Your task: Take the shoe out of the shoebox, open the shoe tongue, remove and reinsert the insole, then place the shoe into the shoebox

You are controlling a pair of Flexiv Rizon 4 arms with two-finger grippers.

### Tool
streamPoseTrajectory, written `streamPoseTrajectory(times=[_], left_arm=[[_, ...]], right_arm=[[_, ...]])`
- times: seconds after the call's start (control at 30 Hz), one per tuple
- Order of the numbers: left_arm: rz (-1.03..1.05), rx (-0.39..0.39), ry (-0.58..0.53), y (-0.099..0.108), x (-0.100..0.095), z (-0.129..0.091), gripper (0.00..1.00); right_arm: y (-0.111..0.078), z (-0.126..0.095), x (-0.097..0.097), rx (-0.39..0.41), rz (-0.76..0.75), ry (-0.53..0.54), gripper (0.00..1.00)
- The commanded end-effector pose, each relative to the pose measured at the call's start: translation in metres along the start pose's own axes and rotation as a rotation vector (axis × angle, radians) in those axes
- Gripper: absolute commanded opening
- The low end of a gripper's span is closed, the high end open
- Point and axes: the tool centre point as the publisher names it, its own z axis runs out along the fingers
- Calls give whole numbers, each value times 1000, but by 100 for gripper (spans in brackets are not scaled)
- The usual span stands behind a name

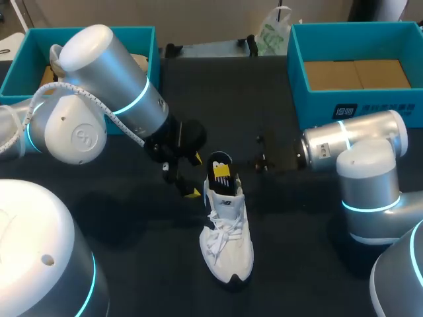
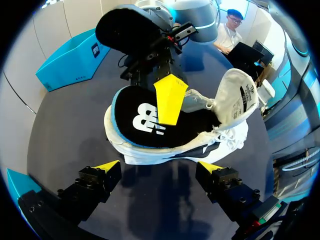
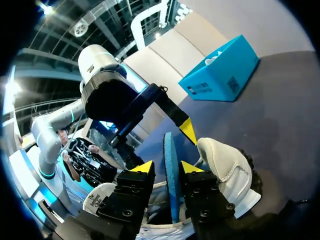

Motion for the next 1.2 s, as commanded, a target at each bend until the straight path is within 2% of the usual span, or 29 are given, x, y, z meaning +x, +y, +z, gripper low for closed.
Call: streamPoseTrajectory(times=[0.03,0.23,0.33,0.53,0.8,0.9,1.03,1.13,1.2], left_arm=[[1,1,-1,1,0,1,100],[1,1,-1,1,0,1,100],[1,1,-1,1,0,1,100],[1,1,-1,1,0,1,100],[1,1,-1,1,0,1,100],[1,1,-1,1,0,1,100],[1,1,-1,1,0,1,100],[1,1,-1,1,0,1,100],[1,1,-1,1,0,1,100]], right_arm=[[0,-3,5,-29,-9,-14,26],[8,-5,-2,-62,-14,-12,18],[9,-5,-7,-75,4,-8,0],[0,-2,-14,-56,55,-13,0],[-31,3,-13,-33,138,-27,0],[-37,3,-10,-24,143,-25,0],[-36,2,-6,-26,123,-30,13],[-30,2,-4,-19,98,-36,30],[-26,1,-3,-13,80,-41,35]])
